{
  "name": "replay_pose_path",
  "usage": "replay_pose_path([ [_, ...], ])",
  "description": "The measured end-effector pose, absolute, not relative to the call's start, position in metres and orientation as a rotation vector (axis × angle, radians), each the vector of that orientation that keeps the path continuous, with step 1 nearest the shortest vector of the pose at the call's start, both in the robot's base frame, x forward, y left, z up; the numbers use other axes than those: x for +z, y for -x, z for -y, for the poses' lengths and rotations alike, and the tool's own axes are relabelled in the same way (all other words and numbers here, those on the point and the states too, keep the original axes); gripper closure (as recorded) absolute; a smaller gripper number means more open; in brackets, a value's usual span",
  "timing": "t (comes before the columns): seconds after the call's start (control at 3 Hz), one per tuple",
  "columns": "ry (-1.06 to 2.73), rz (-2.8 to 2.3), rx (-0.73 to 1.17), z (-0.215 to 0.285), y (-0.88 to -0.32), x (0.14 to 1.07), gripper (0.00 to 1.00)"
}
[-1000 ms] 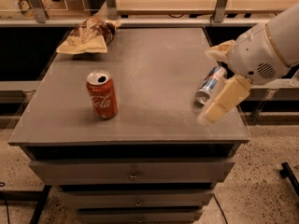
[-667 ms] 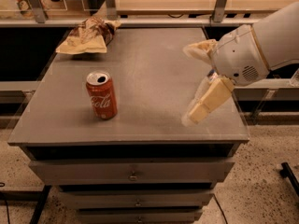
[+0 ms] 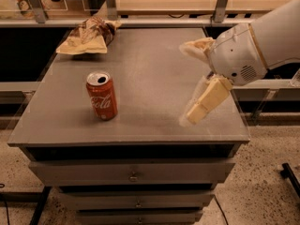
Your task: Knock coke can over
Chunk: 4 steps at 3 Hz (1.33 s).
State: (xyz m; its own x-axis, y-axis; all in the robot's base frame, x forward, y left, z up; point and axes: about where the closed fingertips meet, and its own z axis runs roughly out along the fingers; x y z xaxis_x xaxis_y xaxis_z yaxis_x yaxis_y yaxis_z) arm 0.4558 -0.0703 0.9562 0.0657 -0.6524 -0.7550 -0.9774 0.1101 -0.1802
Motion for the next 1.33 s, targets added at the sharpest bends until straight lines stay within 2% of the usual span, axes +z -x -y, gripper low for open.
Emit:
replay_pose_path([
  [0.33,1.583,-1.616,0.576,0.049,-0.465,0.957,0.00],
  [1.0,1.550,-1.487,0.650,-0.034,-0.494,0.936,0.00],
  [1.33,1.518,-1.496,0.710,-0.059,-0.509,0.916,0.00],
])
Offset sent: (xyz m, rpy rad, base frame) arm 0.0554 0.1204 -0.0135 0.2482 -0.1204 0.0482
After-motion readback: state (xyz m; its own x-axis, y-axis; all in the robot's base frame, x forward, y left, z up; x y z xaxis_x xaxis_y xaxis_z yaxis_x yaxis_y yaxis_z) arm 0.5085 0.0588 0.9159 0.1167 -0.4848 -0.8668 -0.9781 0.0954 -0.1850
